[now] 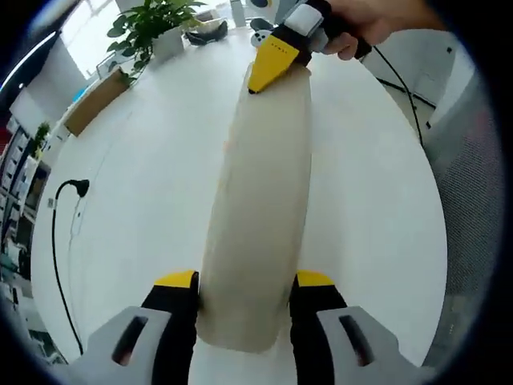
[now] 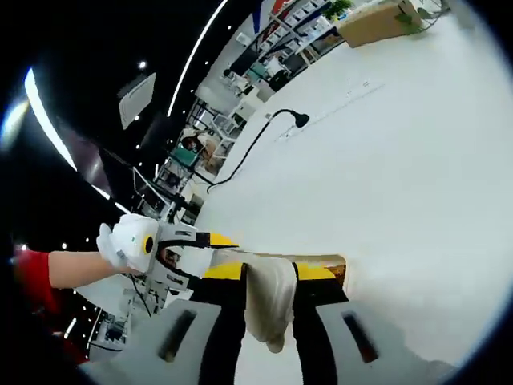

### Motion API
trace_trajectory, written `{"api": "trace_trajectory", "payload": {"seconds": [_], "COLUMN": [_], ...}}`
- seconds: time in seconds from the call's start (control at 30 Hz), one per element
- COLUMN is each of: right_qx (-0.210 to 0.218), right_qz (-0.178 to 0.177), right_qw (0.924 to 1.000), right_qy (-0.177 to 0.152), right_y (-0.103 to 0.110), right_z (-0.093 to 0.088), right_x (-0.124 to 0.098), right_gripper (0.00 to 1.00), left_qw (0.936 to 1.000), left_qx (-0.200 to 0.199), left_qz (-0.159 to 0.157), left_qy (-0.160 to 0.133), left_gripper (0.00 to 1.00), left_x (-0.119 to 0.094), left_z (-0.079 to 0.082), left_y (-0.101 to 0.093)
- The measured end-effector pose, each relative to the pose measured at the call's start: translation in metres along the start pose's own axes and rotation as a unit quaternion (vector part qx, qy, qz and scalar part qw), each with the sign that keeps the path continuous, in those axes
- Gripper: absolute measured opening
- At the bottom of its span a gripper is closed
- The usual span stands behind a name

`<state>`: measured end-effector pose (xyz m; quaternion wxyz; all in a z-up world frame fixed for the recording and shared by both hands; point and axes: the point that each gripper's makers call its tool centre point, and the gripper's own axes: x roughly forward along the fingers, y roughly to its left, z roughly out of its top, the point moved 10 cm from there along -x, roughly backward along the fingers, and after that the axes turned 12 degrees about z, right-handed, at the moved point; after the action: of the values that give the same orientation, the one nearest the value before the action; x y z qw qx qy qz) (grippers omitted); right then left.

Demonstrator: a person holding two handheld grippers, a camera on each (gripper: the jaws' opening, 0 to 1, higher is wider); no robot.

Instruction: Arrange the utensils inside the cutlery case until each visible utensil rests in its matching compartment.

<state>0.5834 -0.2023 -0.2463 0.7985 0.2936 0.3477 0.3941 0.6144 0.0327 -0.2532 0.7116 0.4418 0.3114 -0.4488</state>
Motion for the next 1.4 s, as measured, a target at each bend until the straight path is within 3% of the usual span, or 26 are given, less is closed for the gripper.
{"api": "trace_trajectory", "payload": {"seconds": [0.1,0.2,0.33,0.43,0.5,0.6,0.67,0.73,0.77,0.9,0.97,1.0,1.03,1.13,1.2,1.23,1.27,1.33,1.37,1.4], "right_qx": [-0.028,-0.091,-0.123,-0.139,-0.130,-0.074,-0.061,-0.062,-0.063,-0.052,-0.053,-0.056,-0.060,-0.066,-0.062,-0.066,-0.064,-0.054,-0.075,-0.066], "right_qz": [-0.013,-0.054,-0.078,-0.091,-0.098,-0.102,-0.110,-0.120,-0.111,-0.108,-0.108,-0.108,-0.110,-0.110,-0.115,-0.112,-0.111,-0.109,-0.116,-0.113], "right_qw": [0.9994,0.9943,0.9889,0.9847,0.9855,0.9918,0.9917,0.9897,0.9917,0.9926,0.9926,0.9923,0.9919,0.9917,0.9913,0.9915,0.9917,0.9926,0.9904,0.9914], "right_qy": [0.013,0.015,0.032,0.053,0.048,0.021,0.023,0.047,0.019,0.019,0.020,0.020,0.020,0.016,0.019,0.008,0.006,0.003,-0.002,0.001], "right_y": [0.001,-0.003,-0.009,-0.015,-0.018,-0.028,-0.034,-0.036,-0.036,-0.035,-0.036,-0.035,-0.036,-0.035,-0.035,-0.035,-0.035,-0.034,-0.036,-0.033], "right_z": [0.001,0.003,0.004,0.000,-0.002,-0.005,-0.009,-0.014,-0.012,-0.012,-0.012,-0.012,-0.011,-0.013,-0.016,-0.016,-0.017,-0.019,-0.016,-0.018], "right_x": [0.002,0.005,0.005,0.007,0.006,0.005,0.006,0.006,0.007,0.007,0.007,0.006,0.006,0.006,0.004,0.003,0.003,0.004,0.004,0.006], "right_gripper": [0.21,0.24,0.27,0.35,0.38,0.38,0.40,0.35,0.34,0.33,0.33,0.33,0.34,0.33,0.33,0.33,0.33,0.34,0.34,0.34], "left_qw": [0.9996,0.9996,0.9996,0.9992,0.9991,0.9994,0.9993,0.9993,0.9994,0.9995,0.9991,0.9974,0.9972,0.9917,0.9751,0.9600,0.9537,0.9159,0.8846,0.8607], "left_qx": [0.010,0.007,0.001,0.005,-0.005,0.002,0.002,0.001,0.001,-0.015,-0.033,-0.062,-0.071,-0.120,-0.206,-0.268,-0.291,-0.391,-0.453,-0.496], "left_qz": [-0.003,-0.002,-0.010,-0.016,-0.022,-0.018,-0.026,-0.026,-0.027,-0.025,-0.027,-0.037,-0.024,-0.011,-0.004,0.001,0.003,0.019,0.031,0.031], "left_qy": [0.027,0.026,0.027,0.037,0.035,0.030,0.028,0.025,0.023,0.013,0.007,-0.005,-0.009,-0.044,-0.082,-0.079,-0.075,-0.087,-0.105,-0.110], "left_gripper": [0.46,0.46,0.45,0.45,0.44,0.44,0.44,0.45,0.45,0.47,0.54,0.61,0.69,0.75,0.75,0.76,0.78,0.77,0.72,0.66], "left_x": [0.004,0.004,0.005,0.008,0.009,0.010,0.010,0.010,0.010,0.009,0.007,0.005,0.003,-0.008,-0.019,-0.025,-0.027,-0.032,-0.033,-0.035], "left_z": [-0.003,0.000,0.002,0.002,0.004,0.004,0.004,0.002,0.002,-0.003,-0.009,-0.013,-0.017,-0.028,-0.035,-0.043,-0.046,-0.061,-0.069,-0.074], "left_y": [0.000,0.001,0.001,0.001,0.002,0.004,0.005,0.006,0.007,0.006,0.006,0.004,0.006,0.012,0.016,0.018,0.018,0.017,0.015,0.013]}}
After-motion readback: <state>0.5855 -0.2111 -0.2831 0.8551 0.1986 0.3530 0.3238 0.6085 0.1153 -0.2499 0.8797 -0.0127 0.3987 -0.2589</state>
